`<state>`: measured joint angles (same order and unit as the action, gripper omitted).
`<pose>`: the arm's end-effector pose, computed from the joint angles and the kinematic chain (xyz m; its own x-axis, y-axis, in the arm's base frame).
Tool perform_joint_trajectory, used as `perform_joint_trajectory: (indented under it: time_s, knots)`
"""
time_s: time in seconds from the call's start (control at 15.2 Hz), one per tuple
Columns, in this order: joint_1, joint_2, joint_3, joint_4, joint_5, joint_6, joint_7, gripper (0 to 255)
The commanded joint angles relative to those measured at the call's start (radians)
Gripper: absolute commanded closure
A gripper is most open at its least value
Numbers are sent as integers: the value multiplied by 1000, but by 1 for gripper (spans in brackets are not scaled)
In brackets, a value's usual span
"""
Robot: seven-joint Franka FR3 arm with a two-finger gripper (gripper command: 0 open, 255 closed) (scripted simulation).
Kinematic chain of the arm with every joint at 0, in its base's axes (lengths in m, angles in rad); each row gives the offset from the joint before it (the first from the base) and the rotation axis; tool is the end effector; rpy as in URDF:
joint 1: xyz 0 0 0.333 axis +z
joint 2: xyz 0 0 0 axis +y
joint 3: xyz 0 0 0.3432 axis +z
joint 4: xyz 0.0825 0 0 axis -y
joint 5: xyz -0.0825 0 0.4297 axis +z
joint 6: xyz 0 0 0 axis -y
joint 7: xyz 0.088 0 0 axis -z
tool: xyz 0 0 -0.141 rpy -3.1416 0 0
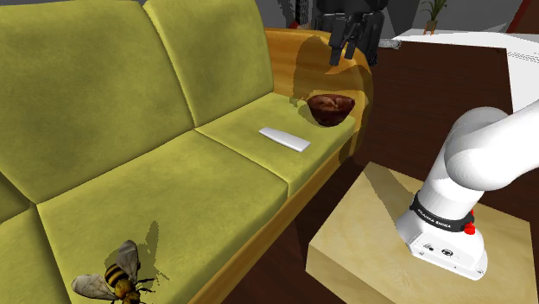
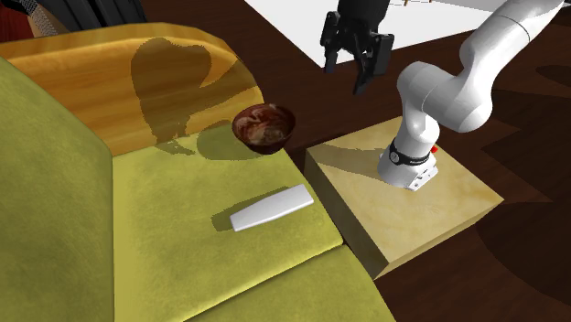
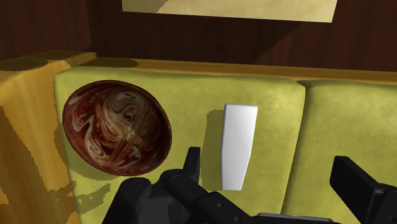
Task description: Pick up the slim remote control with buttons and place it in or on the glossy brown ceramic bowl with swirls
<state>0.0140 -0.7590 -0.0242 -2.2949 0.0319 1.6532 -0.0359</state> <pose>0.3542 -0.0016 0.6065 0.9926 0.0277 0.1185 0.0332 -0.9985 -0.0443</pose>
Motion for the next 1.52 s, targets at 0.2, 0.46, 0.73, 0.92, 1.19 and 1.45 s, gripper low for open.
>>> perform_joint_trajectory:
  time_s: [0.2,0.46,0.73,0.92,1.19,1.45]
  knots:
    - [2,69,12,-33,1,88,10,0]
    - [4,177,27,-60,1,203,24,0]
    - [6,300,40,-67,-2,313,40,0]
    - [7,401,50,-58,-6,390,52,0]
    - [8,544,61,-29,-16,484,71,0]
    - [8,694,70,19,-30,565,93,0]
